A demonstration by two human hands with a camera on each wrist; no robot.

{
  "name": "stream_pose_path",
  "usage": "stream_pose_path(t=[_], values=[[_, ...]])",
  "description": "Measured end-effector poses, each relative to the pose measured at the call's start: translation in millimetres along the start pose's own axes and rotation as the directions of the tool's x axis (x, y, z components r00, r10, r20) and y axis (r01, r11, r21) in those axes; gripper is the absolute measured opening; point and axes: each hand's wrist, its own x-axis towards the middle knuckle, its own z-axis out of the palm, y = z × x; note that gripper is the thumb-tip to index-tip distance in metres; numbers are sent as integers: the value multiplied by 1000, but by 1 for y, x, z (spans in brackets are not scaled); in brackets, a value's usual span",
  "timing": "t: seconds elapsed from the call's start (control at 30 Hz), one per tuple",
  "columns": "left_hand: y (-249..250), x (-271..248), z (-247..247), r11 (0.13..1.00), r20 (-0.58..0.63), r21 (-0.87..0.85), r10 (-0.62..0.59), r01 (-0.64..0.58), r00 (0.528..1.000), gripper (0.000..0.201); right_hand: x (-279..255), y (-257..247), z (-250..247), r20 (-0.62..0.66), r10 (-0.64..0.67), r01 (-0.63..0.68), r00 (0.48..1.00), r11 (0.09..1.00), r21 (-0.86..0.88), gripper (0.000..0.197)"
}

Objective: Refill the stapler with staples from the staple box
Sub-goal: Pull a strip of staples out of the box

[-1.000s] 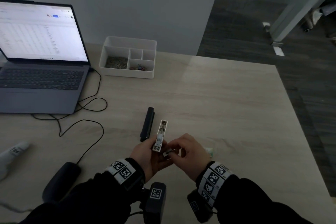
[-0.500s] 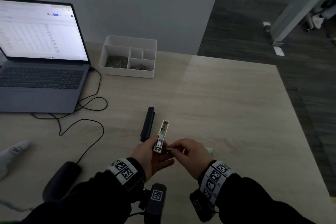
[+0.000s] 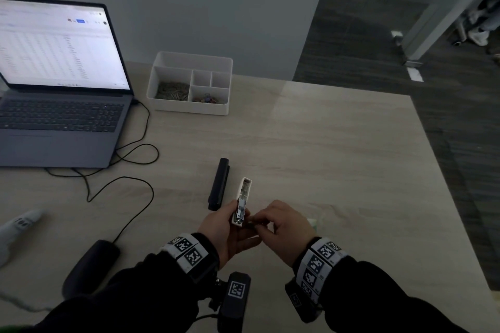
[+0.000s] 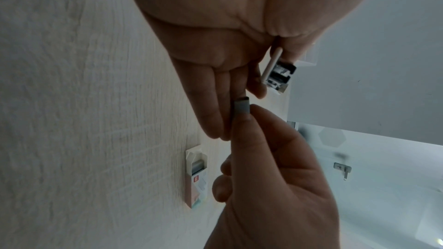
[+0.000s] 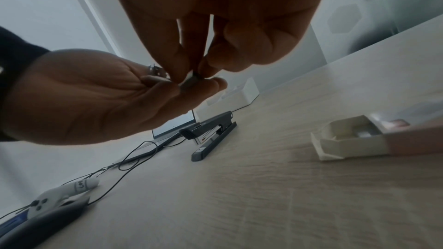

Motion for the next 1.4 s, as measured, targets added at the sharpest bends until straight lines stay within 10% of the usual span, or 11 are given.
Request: stream_pose_path(t=[0.97,1.4], values=[[-1,-1,0,999,-48,30,22,-20,999,36,-5,-10,5,13,-149,148,989,987,64,20],[1,-1,-2,999,-34,44,4,-3,999,32,-3,-17,-5,-75,90,-76,993,981,177,23]])
